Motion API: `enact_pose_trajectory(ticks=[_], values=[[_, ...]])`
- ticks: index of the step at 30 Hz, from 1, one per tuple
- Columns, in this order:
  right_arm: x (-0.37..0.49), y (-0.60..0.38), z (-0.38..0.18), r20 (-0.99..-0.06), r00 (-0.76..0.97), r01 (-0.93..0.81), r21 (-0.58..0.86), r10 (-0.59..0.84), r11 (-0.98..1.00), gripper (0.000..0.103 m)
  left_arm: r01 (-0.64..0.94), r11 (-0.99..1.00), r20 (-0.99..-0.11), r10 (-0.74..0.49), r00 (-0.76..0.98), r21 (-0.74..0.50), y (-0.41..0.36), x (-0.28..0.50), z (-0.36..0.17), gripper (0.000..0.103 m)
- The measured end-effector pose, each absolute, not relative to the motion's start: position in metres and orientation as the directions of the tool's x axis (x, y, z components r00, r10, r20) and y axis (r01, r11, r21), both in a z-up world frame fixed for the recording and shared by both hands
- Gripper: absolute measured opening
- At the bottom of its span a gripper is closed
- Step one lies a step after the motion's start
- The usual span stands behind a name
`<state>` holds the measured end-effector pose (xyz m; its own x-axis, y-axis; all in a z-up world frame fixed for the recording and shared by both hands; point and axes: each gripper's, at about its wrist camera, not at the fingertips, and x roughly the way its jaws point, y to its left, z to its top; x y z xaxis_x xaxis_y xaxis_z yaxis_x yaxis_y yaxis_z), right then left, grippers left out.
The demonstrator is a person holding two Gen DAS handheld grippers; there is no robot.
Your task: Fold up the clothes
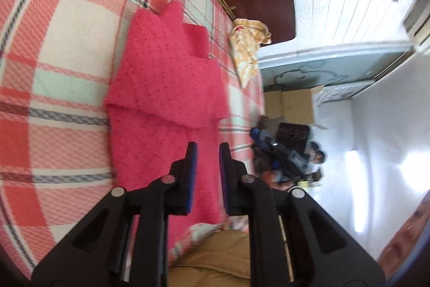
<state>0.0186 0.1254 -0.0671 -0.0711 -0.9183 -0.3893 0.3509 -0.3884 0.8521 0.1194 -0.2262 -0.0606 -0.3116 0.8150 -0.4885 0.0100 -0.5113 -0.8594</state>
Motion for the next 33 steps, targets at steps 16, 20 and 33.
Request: enact_pose_trajectory(ticks=[16,20,33], values=[[0.115,0.122,-0.104,-0.644,0.098,0.503,0.690,-0.759,-0.521,0.062,-0.056,-0.696,-0.669,0.707,-0.230,-0.716,-0.214,0.186,-0.096,0.071],[0.118,0.122,-0.104,-0.641,0.086,0.488,0.695,-0.763,-0.529,0.061,-0.058,-0.691,-0.668,0.714,-0.211,-0.721,-0.206,0.186,-0.099,0.071],[0.111,0.123,-0.106,-0.555,0.057,0.410,0.771,-0.830,-0.487,0.008,0.054,-0.615,-0.617,0.782,-0.087,-0.787,-0.179,0.170,-0.108,0.018]])
